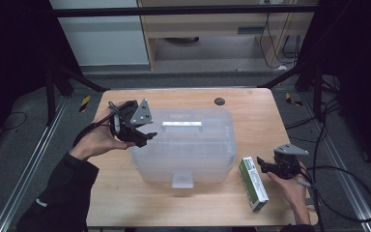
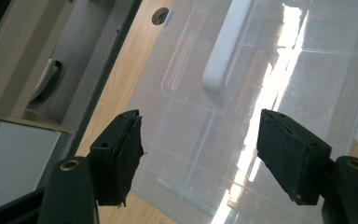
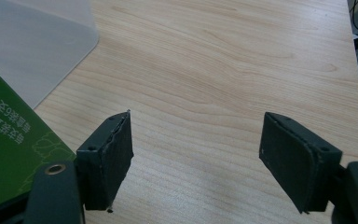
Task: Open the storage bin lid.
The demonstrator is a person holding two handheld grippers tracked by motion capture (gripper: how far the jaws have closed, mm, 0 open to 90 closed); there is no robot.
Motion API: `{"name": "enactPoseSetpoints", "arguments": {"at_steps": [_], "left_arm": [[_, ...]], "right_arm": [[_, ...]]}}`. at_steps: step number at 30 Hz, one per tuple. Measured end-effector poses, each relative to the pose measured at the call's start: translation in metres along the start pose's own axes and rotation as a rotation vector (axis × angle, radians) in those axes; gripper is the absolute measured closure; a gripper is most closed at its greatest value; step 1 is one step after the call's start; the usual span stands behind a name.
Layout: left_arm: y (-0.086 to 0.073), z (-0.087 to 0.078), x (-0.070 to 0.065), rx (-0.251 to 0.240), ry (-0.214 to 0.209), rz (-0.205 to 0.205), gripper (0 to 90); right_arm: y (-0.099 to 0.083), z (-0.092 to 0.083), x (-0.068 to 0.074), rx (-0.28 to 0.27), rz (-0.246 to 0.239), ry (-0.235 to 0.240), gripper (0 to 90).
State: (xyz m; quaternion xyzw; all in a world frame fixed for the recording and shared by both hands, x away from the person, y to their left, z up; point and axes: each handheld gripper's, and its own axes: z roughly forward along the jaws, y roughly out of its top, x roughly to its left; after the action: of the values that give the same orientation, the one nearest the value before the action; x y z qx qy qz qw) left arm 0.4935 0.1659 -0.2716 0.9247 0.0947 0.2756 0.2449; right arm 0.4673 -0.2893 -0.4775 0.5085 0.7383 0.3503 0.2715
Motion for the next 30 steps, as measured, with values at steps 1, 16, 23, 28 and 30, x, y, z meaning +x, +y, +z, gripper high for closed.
{"name": "enactPoseSetpoints", "arguments": {"at_steps": [1,16,23,28,30], "left_arm": [[0.001,0.001,0.0,-0.003,-0.001,0.002,30.6],[0.018,0.013,-0.002,0.028,-0.028,0.055,33.9],[0.025,0.021,-0.002,0.041,-0.027,0.082,36.1],[0.029,0.024,-0.002,0.041,-0.028,0.095,37.9],[0.031,0.025,-0.002,0.047,-0.031,0.101,39.0]], "right_arm": [[0.0,0.0,0.0,0.001,0.001,0.004,26.3],[-0.001,0.002,0.001,0.012,-0.002,0.019,29.8],[-0.001,0.002,0.0,0.014,0.005,0.025,31.6],[-0.001,0.003,0.001,0.019,0.0,0.029,32.9],[-0.001,0.003,0.001,0.021,-0.001,0.03,33.3]]}}
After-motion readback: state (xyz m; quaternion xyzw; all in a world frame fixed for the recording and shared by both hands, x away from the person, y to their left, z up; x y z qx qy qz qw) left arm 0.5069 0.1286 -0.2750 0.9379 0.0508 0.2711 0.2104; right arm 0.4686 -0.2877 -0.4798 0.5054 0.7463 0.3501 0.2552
